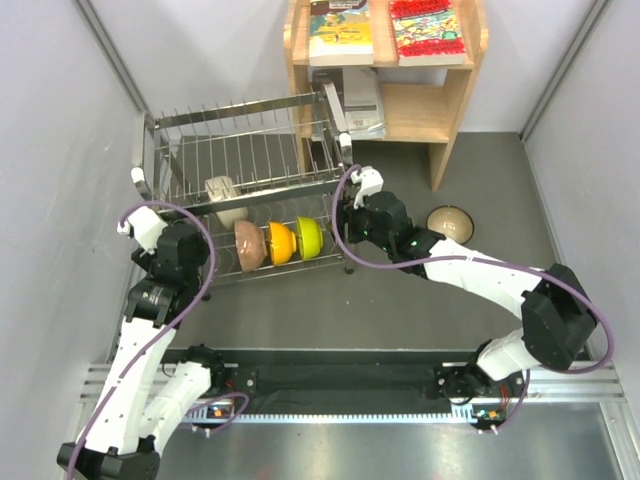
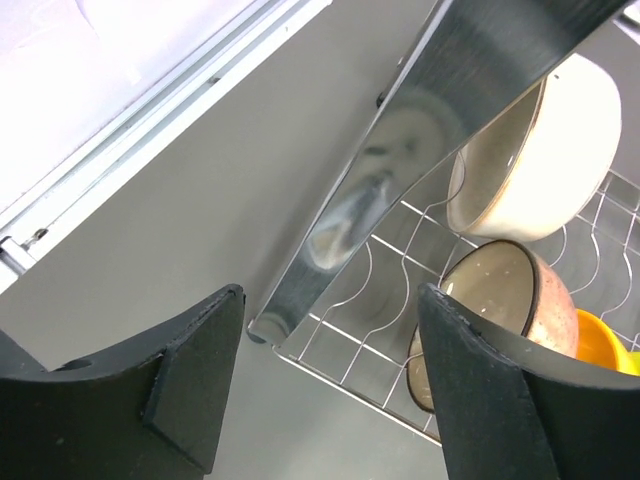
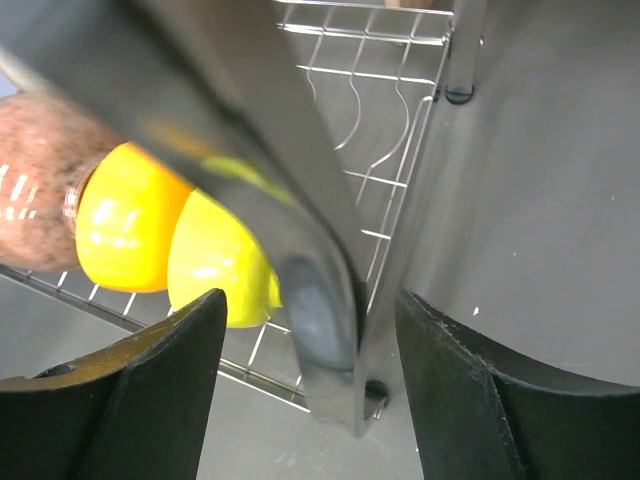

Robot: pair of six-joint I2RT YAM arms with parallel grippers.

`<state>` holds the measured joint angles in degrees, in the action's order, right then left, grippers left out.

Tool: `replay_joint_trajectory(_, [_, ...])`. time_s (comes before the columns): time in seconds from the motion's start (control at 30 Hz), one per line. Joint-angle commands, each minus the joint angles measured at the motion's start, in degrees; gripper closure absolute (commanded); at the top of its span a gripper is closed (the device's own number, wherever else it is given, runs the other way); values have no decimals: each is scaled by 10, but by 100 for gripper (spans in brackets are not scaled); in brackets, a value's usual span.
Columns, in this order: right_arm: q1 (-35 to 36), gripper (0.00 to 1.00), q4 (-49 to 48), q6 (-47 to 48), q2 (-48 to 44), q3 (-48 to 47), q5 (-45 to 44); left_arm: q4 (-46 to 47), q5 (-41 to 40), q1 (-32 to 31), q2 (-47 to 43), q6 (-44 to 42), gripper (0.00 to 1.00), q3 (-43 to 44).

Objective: Unload the bowls from the dish rack

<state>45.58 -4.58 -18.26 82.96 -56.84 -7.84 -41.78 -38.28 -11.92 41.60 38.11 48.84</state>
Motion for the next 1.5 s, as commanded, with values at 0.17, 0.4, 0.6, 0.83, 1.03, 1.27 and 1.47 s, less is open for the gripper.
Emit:
replay_joint_trajectory(0.17, [-5, 32, -2, 2, 19, -30, -7, -58, 35, -12, -24, -27, 23, 42])
replay_joint_trajectory(0.4, [-5, 32, 0, 9, 48, -50, -9, -76, 155, -22, -85, -52, 22, 53])
replay_joint_trajectory(0.6, [-8, 31, 0, 7, 53, -56, -3, -79, 264, -22, -50, -83, 22, 68])
replay_joint_trajectory(0.83, [-19, 31, 3, 5, 67, -70, 6, -51, 301, -22, -16, -75, 22, 9])
replay_joint_trajectory(1.03, [-23, 31, 1, 6, 66, -72, 12, -4, 295, -22, 32, -84, 21, -7])
replay_joint_trajectory(1.27, [-38, 31, 6, 8, 66, -65, 17, 14, 294, -22, 59, -95, 20, -9])
replay_joint_trajectory(1.47, [-45, 31, -3, 0, 54, -50, 34, 53, 269, -22, -6, -24, 19, -60])
